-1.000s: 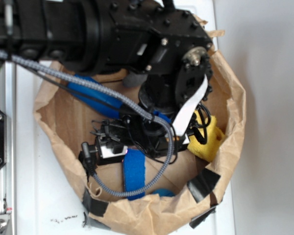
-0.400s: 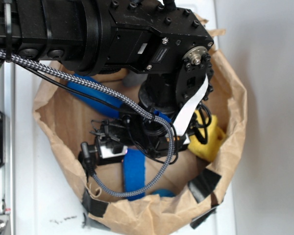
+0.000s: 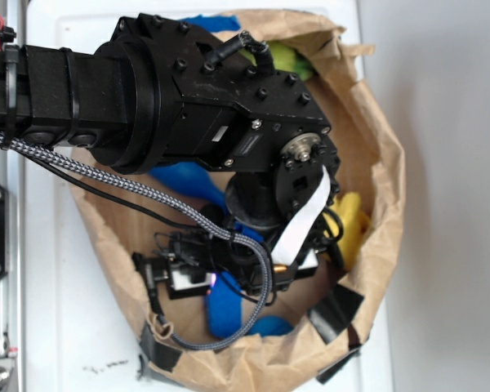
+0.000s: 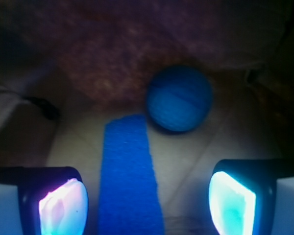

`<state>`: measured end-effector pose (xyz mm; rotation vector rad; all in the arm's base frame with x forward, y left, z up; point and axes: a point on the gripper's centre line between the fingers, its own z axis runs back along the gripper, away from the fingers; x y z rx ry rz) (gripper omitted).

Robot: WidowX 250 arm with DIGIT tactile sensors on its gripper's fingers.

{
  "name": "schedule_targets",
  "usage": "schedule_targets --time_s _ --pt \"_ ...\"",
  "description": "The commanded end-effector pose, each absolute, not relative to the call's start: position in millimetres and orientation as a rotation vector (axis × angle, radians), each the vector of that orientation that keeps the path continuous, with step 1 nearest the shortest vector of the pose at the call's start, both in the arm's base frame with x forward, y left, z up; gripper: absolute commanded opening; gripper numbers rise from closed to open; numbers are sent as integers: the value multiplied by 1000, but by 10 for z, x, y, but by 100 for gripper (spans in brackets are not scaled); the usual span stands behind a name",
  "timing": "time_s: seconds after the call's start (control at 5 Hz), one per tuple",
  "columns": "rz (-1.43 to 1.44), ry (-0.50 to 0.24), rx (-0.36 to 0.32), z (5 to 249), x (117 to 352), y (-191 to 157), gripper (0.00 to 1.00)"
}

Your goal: Grab the blue ball.

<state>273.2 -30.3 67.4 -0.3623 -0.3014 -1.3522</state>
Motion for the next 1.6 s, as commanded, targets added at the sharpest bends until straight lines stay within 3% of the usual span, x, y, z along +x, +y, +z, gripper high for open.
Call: schedule_targets --time_s 0.0,0.4,0.6,0.8,1.0,1.4 --pt "-1347 -413 -362 720 2828 -570 100" --pt "-1323 -472 -336 627 2889 -734 100" --pt "-1360 -445 -368 548 2862 -853 100" --pt "-1381 -473 -331 492 2893 -957 100" --pt "-1398 -440 -371 495 2924 -935 0" --pt "-1400 -442 -361 453 2840 -904 0"
